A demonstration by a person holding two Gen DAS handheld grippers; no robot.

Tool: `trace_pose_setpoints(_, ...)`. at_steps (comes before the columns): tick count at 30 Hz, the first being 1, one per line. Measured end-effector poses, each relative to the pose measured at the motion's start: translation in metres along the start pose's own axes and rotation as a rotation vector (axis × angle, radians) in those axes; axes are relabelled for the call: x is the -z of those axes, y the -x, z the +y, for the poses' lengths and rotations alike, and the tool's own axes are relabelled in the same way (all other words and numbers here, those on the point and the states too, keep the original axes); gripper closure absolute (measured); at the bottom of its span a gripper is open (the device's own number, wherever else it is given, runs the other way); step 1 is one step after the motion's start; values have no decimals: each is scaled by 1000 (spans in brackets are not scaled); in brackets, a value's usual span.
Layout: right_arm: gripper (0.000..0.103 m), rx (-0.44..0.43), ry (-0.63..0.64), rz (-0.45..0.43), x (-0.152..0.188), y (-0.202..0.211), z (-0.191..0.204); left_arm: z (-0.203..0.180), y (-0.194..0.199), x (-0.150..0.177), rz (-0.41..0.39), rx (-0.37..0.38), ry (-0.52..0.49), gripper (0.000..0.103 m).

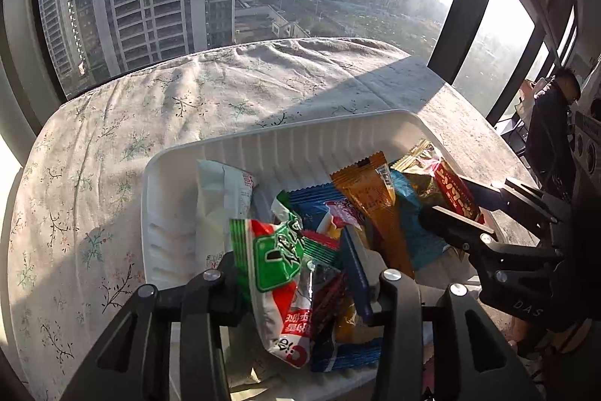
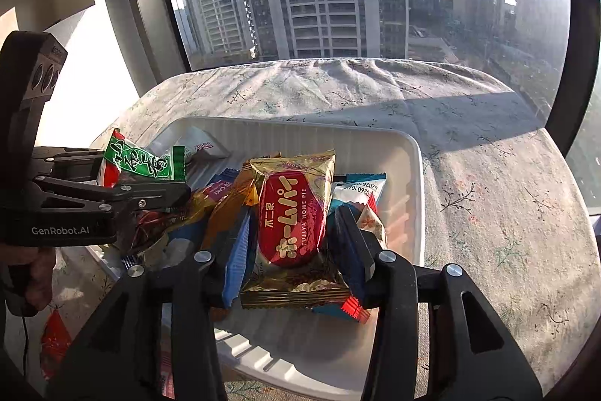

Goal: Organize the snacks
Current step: 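Open both tools to drop the packets into the tray, then move both tools back to the snack pile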

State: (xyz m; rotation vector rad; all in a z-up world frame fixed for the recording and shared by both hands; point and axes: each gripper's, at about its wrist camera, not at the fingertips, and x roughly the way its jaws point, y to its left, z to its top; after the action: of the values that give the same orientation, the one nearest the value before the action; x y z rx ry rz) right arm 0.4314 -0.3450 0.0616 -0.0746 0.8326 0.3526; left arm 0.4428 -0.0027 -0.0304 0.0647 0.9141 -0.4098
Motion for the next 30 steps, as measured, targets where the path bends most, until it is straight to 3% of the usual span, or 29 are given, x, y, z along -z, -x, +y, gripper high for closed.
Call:
trace_pose_setpoints(3, 57, -3, -4, -6, 0, 2, 0, -1, 7, 1, -13, 0, 0, 53)
trace_pose_setpoints(7, 53, -4, -11, -21, 0, 5, -2, -3, 16, 2, -37, -26, -12, 38)
trace_pose_setpoints(13, 53, 3, -12, -42, 0, 9, -4, 3, 25, 7, -54, -25, 10, 37)
trace_pose_setpoints(22, 52, 10, -24, -76, -1, 16, -9, 8, 46, 21, -85, -30, 32, 24)
trace_pose_setpoints(28, 28, -27, -42, -111, -2, 26, -12, -7, 77, 49, -109, 4, -63, 10)
trace_pose_setpoints(30, 27, -57, -44, -113, -4, 29, -11, -16, 92, 65, -133, 33, -121, 6)
